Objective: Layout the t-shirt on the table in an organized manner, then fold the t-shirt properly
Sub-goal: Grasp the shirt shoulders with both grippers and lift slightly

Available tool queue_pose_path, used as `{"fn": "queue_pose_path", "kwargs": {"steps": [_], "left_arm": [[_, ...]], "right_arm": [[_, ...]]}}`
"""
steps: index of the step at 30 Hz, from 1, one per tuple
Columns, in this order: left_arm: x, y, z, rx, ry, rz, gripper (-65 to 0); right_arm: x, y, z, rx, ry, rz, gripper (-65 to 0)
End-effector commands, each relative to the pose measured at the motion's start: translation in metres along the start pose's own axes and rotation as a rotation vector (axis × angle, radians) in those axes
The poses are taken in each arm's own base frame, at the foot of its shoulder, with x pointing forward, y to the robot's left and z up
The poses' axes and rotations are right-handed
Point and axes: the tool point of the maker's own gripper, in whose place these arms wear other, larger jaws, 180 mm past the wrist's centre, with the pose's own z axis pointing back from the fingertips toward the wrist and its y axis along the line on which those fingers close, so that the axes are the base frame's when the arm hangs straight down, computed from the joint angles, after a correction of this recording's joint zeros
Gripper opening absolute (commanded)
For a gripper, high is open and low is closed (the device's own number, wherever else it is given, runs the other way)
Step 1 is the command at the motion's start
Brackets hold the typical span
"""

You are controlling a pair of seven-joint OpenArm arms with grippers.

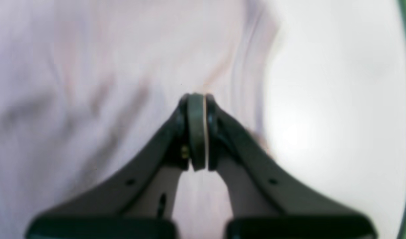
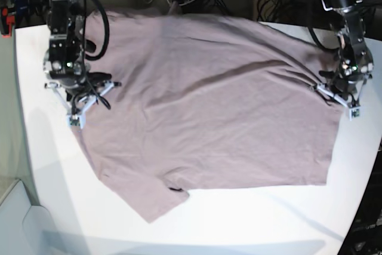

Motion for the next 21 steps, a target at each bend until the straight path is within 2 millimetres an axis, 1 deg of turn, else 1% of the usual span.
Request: {"fn": "queue_pose_path", "kwargs": {"steps": [1, 3, 5, 7, 8, 10, 11, 14, 17, 19, 21], "left_arm": [[-0.030, -0.008, -0.006, -0.022, 0.126, -0.002, -64.8], [-0.018, -0.011, -0.012, -0.029, 0.112, 0.014, -64.8], [-0.005, -0.015, -0.014, -0.037, 0.095, 0.020, -64.8], [0.001, -0.021, -0.014, -0.049, 0.085, 0.005, -64.8], [0.006, -0.022, -0.013, -0.051, 0.072, -0.001, -64.8], [0.018, -0.024, -0.007, -0.051, 0.034, -0.014, -64.8], [0.021, -0.023, -0.003, -0.049, 0.022, -0.021, -64.8], [0.020, -0.022, 0.009, -0.044, 0.025, -0.043, -64.8], [0.024, -0.022, 0.024, -0.037, 0.006, -0.073, -64.8], [0.025, -0.023, 0.036, -0.035, -0.016, -0.098, -64.8], [0.025, -0.024, 0.048, -0.032, -0.037, -0.124, -64.8]], "right_arm": [[0.011, -0.002, 0.006, -0.006, -0.050, 0.013, -65.0], [-0.005, 0.004, 0.009, 0.019, -0.022, 0.045, -65.0], [-0.020, 0.009, 0.011, 0.047, 0.007, 0.088, -65.0], [-0.030, 0.009, 0.012, 0.057, 0.028, 0.105, -65.0], [-0.036, 0.009, 0.012, 0.057, 0.041, 0.105, -65.0], [-0.040, 0.009, 0.011, 0.056, 0.051, 0.106, -65.0], [-0.043, 0.009, 0.009, 0.056, 0.061, 0.105, -65.0], [-0.053, 0.005, -0.003, 0.053, 0.103, 0.099, -65.0], [-0.052, 0.003, -0.022, 0.052, 0.138, 0.085, -65.0], [-0.044, 0.001, -0.033, 0.050, 0.133, 0.077, -65.0], [-0.035, -0.008, -0.042, 0.036, 0.121, 0.080, -65.0]]}}
